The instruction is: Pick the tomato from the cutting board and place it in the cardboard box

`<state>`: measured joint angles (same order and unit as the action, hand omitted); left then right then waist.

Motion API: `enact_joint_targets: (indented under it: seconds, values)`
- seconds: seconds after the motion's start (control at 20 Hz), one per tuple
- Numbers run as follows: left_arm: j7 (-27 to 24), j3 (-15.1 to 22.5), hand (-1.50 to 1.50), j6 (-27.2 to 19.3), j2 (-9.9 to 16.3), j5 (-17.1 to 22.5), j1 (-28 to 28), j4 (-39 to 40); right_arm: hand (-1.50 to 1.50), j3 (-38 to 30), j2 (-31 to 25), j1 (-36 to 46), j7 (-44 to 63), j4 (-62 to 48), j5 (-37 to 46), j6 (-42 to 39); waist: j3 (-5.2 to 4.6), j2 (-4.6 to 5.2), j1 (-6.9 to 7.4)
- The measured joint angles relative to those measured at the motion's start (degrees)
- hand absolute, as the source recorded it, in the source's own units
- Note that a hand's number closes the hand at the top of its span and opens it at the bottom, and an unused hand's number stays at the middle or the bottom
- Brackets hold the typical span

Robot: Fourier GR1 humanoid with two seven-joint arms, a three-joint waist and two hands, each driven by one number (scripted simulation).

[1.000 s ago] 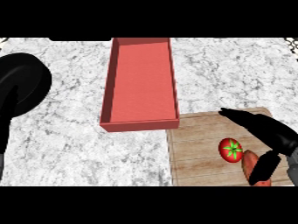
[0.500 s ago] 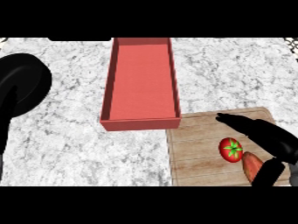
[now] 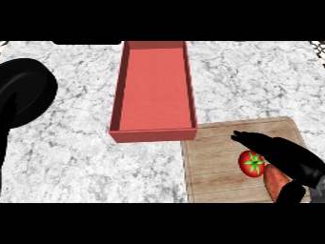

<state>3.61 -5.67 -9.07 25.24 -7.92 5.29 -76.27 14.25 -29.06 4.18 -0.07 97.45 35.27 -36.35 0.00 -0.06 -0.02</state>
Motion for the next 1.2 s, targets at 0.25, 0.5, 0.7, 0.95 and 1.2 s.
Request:
enact_joint_targets:
  seconds: [0.25,0.5,0.7,0.95,1.2]
  values:
    - [0.0,-0.3,0.00,0.1,-1.6,-1.7,0.1,-0.3,1.50,1.4,4.1,1.6,1.8,-4.6,4.7,0.9,0.06,0.02,0.12]
    - [0.2,-0.8,0.00,0.9,-2.1,-2.1,0.2,-0.7,1.50,1.7,6.3,3.0,-0.9,-7.7,10.3,8.7,-0.08,-0.09,0.16]
    - [0.4,-1.2,0.00,1.0,-2.7,-2.7,0.8,-0.3,1.50,1.4,7.5,4.7,-3.2,-11.1,14.4,14.9,-0.25,-0.16,0.13]
    - [-0.6,-1.4,0.00,1.5,-3.0,-3.0,0.1,-1.0,1.50,-1.2,6.0,8.4,-8.6,-14.7,16.2,19.2,-0.16,0.01,0.59]
    - [-0.6,0.2,0.00,2.5,-3.5,-3.3,3.2,-1.1,1.50,-3.5,1.7,22.2,-20.1,-24.8,14.0,16.5,0.18,1.66,4.61]
